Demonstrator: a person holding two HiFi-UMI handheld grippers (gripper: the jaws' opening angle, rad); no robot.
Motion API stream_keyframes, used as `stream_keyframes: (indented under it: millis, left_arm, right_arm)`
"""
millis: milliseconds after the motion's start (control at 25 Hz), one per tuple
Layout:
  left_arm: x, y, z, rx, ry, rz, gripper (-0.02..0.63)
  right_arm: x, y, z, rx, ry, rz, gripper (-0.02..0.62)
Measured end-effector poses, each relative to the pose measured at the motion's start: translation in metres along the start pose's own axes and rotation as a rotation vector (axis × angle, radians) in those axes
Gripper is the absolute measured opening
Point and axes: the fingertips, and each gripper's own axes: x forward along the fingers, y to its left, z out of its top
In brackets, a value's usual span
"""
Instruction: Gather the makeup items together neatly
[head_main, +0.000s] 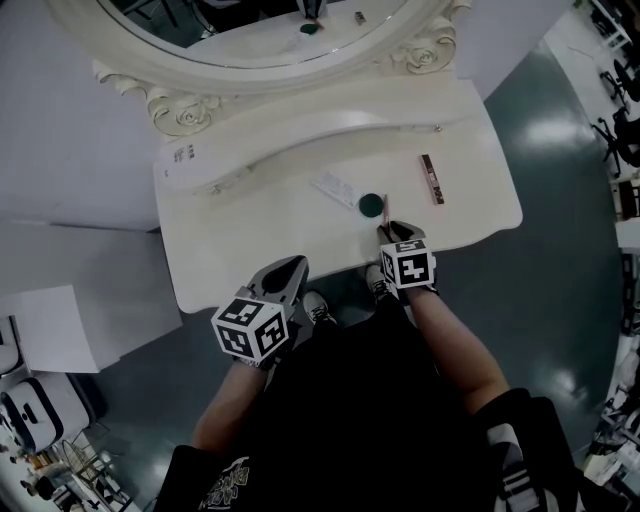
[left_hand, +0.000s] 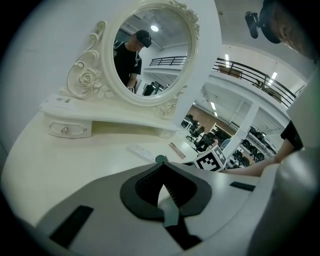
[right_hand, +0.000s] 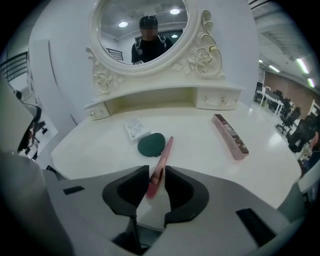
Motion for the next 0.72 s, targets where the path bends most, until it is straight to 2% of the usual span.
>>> stream_keyframes:
  millis: [80,360,720]
  left_arm:
    - [-0.007,0.006,-0.003,-0.003,0.001,0.003,0.008]
    - [-0.022,0.019,-0.002,0.006,-0.005,-0.001,0.008]
    - [-0.025,0.015,-0.002,0.009,-0.012,-0.007,0.008]
  right_arm:
    - [0.002,-0.003,0.0,-0.017,0.001,-0.036,0.083]
    - [-0.003,-0.008,0.003,0.037,-0.023,-0.042,0.074]
    - [-0.007,-0.042,0.039,-0.013,-0.074,-0.115,0.074]
